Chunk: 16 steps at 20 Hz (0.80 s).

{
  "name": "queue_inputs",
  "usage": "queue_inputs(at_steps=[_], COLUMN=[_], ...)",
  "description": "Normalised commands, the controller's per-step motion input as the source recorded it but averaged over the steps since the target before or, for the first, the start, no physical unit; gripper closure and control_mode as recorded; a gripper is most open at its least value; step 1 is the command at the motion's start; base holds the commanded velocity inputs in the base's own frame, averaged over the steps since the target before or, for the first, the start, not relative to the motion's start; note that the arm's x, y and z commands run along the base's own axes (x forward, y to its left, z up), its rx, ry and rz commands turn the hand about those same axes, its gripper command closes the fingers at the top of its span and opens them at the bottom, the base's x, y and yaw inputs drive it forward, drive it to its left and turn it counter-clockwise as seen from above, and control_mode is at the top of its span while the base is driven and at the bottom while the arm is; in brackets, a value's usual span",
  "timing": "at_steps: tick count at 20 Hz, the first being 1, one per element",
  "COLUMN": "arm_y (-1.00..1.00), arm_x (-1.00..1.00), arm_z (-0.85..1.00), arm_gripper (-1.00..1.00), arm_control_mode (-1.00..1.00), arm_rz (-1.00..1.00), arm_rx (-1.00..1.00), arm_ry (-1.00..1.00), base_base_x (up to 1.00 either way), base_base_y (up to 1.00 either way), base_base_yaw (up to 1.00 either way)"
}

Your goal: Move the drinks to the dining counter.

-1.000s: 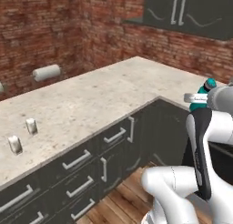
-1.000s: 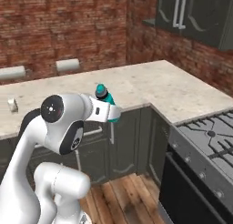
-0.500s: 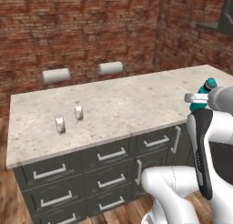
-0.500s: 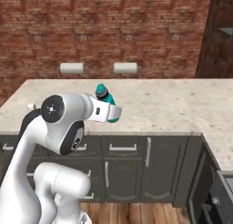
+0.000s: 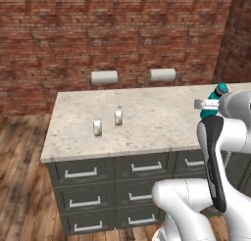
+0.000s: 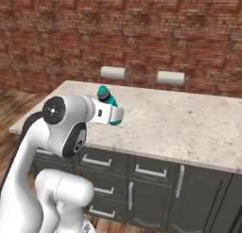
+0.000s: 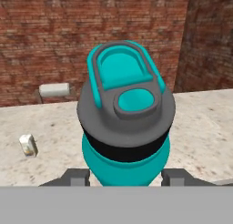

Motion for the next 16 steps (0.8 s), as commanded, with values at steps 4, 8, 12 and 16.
queue_inputs(at_steps=[4, 8, 12, 16], arm_y=[0.0, 0.0, 0.0, 0.0], arm_x=[0.0, 0.0, 0.0, 0.0], arm_z=[0.0, 0.0, 0.0, 0.0], arm_gripper=[1.0, 1.0, 1.0, 1.0], arm_control_mode=[1.0, 1.0, 1.0, 1.0], arm_rz=[0.0, 0.0, 0.0, 0.0], arm_rx=[0.0, 0.0, 0.0, 0.0], arm_ry=[0.0, 0.0, 0.0, 0.0], base_base_x=[0.27, 0.51, 0.58, 0.44], base_base_y=[-0.1, -0.03, -0.01, 0.16], base_base_yaw=[0.03, 0.0, 0.03, 0.11])
